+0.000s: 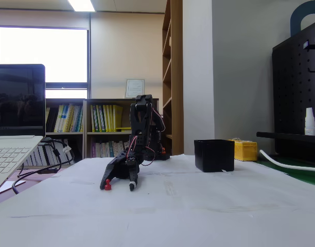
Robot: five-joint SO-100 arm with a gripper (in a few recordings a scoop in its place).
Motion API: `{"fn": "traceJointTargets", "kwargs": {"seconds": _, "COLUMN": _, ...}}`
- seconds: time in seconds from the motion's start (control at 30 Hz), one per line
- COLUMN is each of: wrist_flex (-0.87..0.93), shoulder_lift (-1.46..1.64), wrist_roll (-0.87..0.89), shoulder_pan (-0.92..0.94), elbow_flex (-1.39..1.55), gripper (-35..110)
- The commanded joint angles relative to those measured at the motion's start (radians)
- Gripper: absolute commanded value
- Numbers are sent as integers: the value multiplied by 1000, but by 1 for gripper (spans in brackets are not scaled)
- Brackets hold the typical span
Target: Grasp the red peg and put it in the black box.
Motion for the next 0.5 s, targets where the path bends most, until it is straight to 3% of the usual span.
{"fn": "traceJointTargets", "kwargs": {"seconds": 0.0, "wrist_flex": -12, "shoulder_lift": -2, "wrist_roll": -9, "shoulder_pan": 9, "elbow_flex": 38, "gripper": 24}}
{"fn": "traceJointTargets", "kwargs": {"seconds": 0.47, "wrist_flex": -14, "shoulder_lift": -2, "wrist_roll": -9, "shoulder_pan": 11, "elbow_flex": 40, "gripper": 17}}
